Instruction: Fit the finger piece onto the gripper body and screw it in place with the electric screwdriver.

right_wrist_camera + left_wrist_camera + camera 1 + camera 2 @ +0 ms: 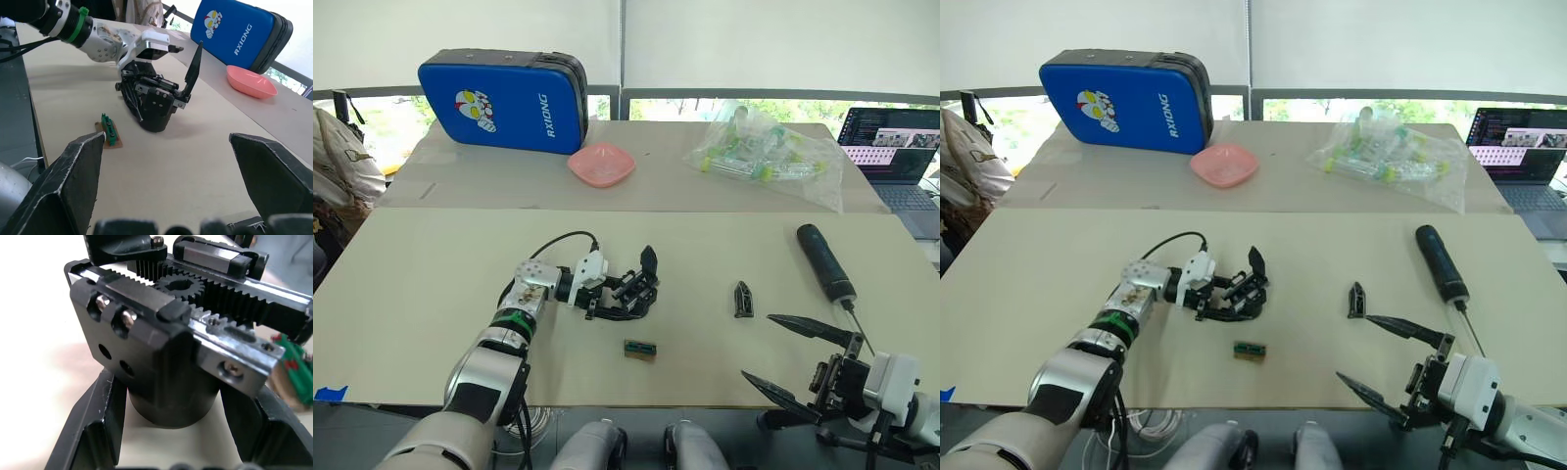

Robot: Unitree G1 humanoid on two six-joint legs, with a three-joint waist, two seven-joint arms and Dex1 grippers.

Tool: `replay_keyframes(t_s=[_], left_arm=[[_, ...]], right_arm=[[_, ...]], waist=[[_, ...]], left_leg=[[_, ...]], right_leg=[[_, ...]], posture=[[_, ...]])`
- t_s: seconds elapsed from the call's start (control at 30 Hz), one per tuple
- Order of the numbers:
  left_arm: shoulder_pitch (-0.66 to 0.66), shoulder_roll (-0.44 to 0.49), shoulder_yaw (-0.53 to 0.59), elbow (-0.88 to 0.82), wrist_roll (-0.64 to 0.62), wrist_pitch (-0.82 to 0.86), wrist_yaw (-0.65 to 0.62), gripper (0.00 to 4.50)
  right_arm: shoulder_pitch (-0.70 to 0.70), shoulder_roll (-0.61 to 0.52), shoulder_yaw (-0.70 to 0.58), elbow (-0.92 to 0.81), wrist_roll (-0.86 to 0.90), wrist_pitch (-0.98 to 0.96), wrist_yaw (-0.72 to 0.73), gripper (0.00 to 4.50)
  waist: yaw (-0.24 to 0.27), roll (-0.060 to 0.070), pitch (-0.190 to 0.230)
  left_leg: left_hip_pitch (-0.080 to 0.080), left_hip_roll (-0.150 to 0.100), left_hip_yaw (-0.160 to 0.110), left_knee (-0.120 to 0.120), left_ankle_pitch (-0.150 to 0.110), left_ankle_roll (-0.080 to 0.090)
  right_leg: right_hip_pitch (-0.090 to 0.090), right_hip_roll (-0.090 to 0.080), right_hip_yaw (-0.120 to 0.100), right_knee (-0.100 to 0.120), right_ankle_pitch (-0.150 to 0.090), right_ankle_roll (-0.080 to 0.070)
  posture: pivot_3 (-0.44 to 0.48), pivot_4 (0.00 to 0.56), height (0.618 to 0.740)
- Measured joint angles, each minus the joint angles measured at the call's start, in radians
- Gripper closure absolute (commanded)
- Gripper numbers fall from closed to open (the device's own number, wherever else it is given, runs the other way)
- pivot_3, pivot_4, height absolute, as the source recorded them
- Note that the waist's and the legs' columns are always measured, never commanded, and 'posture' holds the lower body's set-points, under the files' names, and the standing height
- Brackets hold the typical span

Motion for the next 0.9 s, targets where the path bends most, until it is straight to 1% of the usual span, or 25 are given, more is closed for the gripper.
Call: replay_keyframes(t_s=[0.03, 0.1, 0.2, 0.3, 0.4, 0.5, 0.63, 0.73, 0.9], left_arm=[[0.02, 0.003, 0.002, -0.046, -0.002, 0.026, 0.014, 2.22], [0.073, 0.015, 0.005, -0.177, -0.017, 0.13, 0.06, 2.22], [0.142, 0.04, -0.002, -0.381, -0.009, 0.267, 0.148, 2.22], [0.194, 0.06, -0.014, -0.582, 0.028, 0.402, 0.281, 2.22], [0.244, 0.059, -0.023, -0.717, 0.048, 0.524, 0.395, 2.22], [0.308, 0.062, -0.048, -0.804, 0.059, 0.598, 0.465, 2.22], [0.375, 0.04, -0.064, -0.894, 0.059, 0.647, 0.543, 2.22], [0.42, 0.032, -0.079, -0.933, 0.061, 0.633, 0.588, 2.22], [0.443, 0.006, -0.086, -0.921, 0.074, 0.581, 0.66, 2.22]], right_arm=[[0.003, 0.0, 0.0, -0.002, 0.0, 0.0, -0.001, 0.0], [0.013, -0.001, -0.001, -0.005, 0.0, 0.001, -0.005, 0.0], [0.024, -0.001, 0.0, -0.008, 0.0, 0.002, -0.007, 0.0], [0.021, -0.002, 0.002, -0.009, -0.001, 0.003, -0.008, 0.0], [0.011, -0.003, 0.007, -0.01, -0.002, 0.004, -0.012, 0.0], [-0.005, 0.0, 0.012, -0.01, -0.027, 0.003, -0.02, 0.0], [-0.015, 0.011, 0.024, -0.01, -0.045, 0.002, -0.037, 0.0], [-0.014, 0.011, 0.035, -0.01, -0.056, 0.002, -0.037, 0.0], [-0.013, 0.011, 0.039, -0.01, -0.071, 0.002, -0.042, 0.0]], waist=[[0.0, 0.0, 0.0], [-0.002, 0.0, 0.0], [-0.002, 0.0, 0.0], [0.0, 0.0, 0.0], [0.001, 0.0, 0.0], [0.001, 0.0, 0.0], [0.002, 0.0, 0.0], [0.004, 0.001, 0.0], [0.007, 0.001, 0.0]], left_leg=[[0.0, 0.0, 0.0, 0.0, 0.0, 0.0], [-0.001, 0.0, 0.0, 0.0, 0.0, 0.0], [-0.001, 0.0, 0.0, 0.0, 0.0, 0.0], [0.0, 0.0, 0.0, 0.0, 0.0, -0.001], [0.002, 0.0, 0.0, 0.0, 0.0, -0.001], [0.002, 0.0, 0.0, 0.0, 0.0, -0.001], [0.002, 0.0, 0.0, 0.0, 0.001, -0.002], [0.003, 0.0, 0.0, 0.0, 0.001, -0.002], [0.003, 0.0, 0.0, 0.0, 0.002, -0.003]], right_leg=[[0.0, 0.0, 0.0, 0.0, 0.0, 0.0], [0.0, 0.0, 0.001, 0.001, 0.0, 0.0], [0.0, 0.0, 0.001, 0.001, 0.0, 0.0], [-0.001, 0.0, 0.001, 0.001, 0.0, 0.0], [0.001, 0.0, 0.001, 0.001, 0.0, 0.0], [0.001, 0.0, 0.001, 0.001, 0.0, 0.0], [0.001, 0.0, 0.001, 0.001, 0.0, 0.0], [0.001, 0.0, 0.0, 0.001, 0.0, 0.0], [0.002, 0.0, 0.0, 0.001, 0.0, 0.0]], posture=[[0.0, 0.15, 0.74], [0.0, 0.15, 0.74], [0.0, 0.15, 0.74], [0.0, 0.15, 0.74], [0.0, 0.15, 0.74], [0.0, 0.15, 0.74], [0.0, 0.15, 0.74], [0.0, 0.15, 0.74], [0.0, 0.15, 0.74]])
